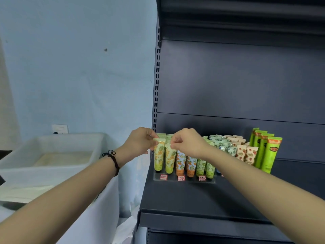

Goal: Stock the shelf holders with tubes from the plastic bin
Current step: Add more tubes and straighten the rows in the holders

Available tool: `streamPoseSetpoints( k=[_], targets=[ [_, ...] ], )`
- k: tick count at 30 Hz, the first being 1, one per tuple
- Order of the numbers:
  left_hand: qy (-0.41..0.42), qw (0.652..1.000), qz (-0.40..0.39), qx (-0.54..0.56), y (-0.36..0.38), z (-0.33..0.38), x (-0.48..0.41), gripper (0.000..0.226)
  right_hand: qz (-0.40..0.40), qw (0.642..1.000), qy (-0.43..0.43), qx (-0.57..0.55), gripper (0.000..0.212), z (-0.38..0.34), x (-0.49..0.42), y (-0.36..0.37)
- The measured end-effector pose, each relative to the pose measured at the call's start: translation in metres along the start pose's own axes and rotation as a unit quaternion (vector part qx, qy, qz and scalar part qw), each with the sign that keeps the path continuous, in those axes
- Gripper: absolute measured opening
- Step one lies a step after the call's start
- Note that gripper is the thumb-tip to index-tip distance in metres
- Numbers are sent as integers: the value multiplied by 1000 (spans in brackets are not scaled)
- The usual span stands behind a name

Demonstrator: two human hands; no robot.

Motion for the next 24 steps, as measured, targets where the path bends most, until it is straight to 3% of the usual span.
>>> streamPoseSetpoints(
  k=[10,24],
  targets=[
    [18,999,29,-12,1,0,-1,6,-11,1000,11,16,12,6,-5,5],
    [-21,999,-10,-40,19,-7,-8,10,2,999,-5,34,12,15,-15,2]
  ],
)
Point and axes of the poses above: each hand's wrist, its own x-axis away from the middle knuckle, its own y-axis out of the palm, z = x × y, the point moved 4 cm from there along -x, towards the middle knuckle, and after that the axes turned 12 degrees about -z, right-handed, at the moved point
